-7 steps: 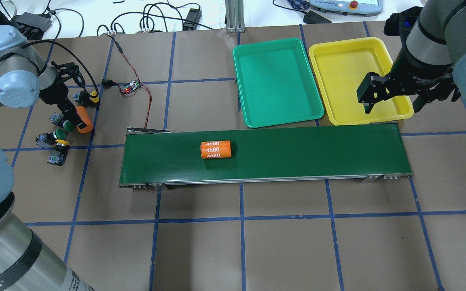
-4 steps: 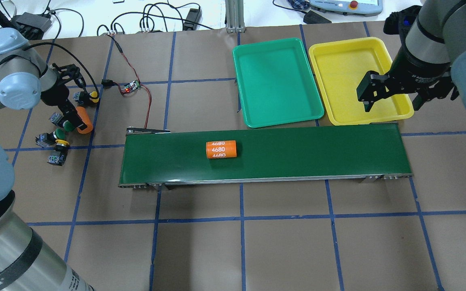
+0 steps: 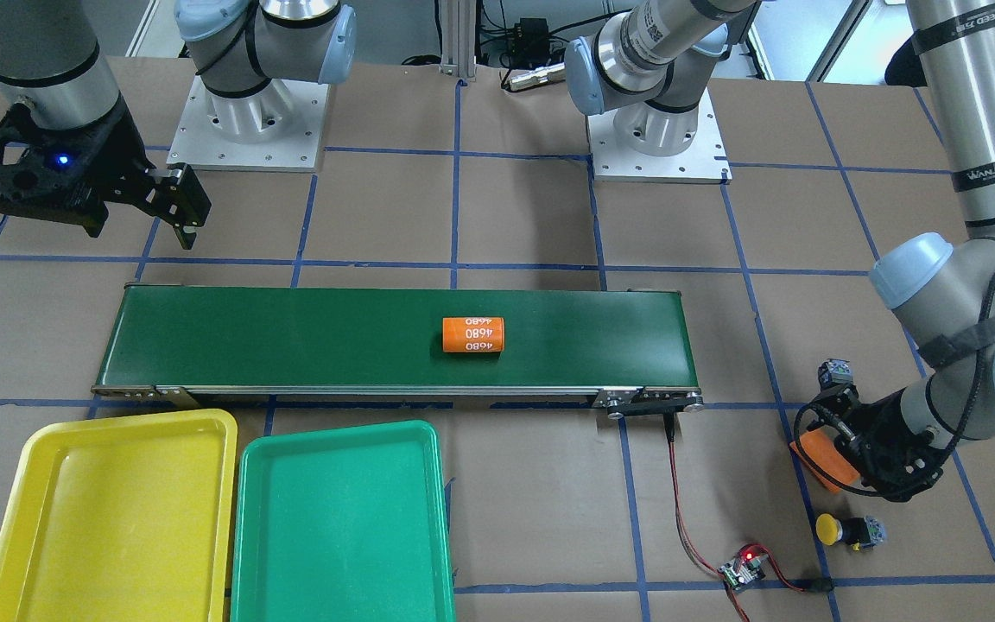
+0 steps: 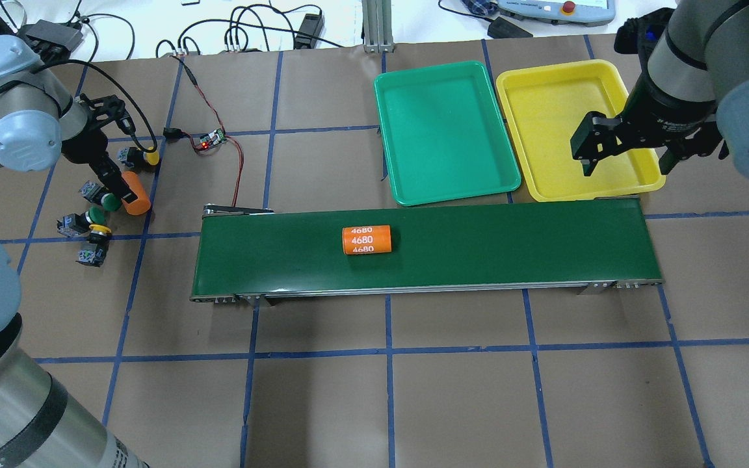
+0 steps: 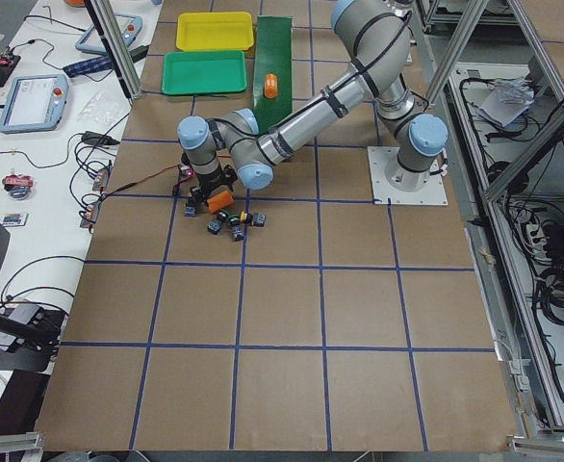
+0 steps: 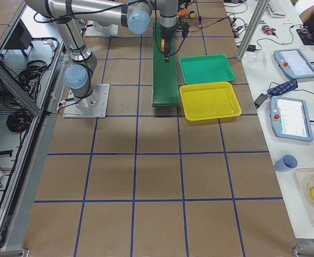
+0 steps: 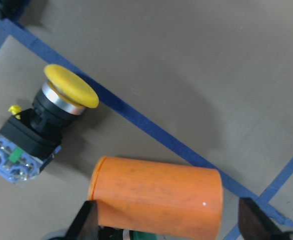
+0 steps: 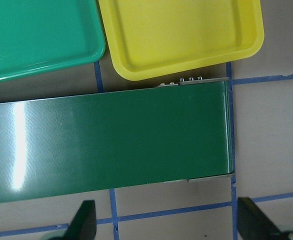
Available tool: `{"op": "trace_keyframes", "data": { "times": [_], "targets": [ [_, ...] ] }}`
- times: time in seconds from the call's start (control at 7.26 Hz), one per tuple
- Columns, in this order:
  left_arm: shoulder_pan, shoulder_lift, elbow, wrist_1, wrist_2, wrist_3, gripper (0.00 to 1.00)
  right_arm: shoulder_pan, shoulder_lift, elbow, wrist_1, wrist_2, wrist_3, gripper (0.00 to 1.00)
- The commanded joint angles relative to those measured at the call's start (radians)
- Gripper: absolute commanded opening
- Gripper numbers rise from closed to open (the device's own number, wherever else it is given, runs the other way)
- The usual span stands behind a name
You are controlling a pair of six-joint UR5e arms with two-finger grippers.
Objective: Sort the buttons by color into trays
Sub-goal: 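Hold the second orange cylinder above the pile while the belt carries the first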
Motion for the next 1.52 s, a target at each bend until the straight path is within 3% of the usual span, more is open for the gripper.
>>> {"op": "trace_keyframes", "data": {
  "times": [0.0,0.55,1.1,1.38],
  "targets": [
    [-0.002,0.013,-0.004,-0.002,0.000,-0.007,1.00,-0.002,0.014,-0.004,-0.037,0.000,0.004,1.00],
    [0.005,-0.019,-0.004,0.001,-0.004,-0.008,1.00,-0.002,0.068,-0.009,-0.054,0.005,0.006,1.00],
    [0.005,-0.028,-0.009,-0.004,-0.004,-0.008,1.00,-0.002,0.070,-0.010,-0.169,0.013,0.003,1.00],
    [0.008,-0.028,-0.054,0.027,-0.006,-0.010,1.00,-0.002,0.070,-0.012,-0.170,0.016,0.001,1.00]
  ]
}}
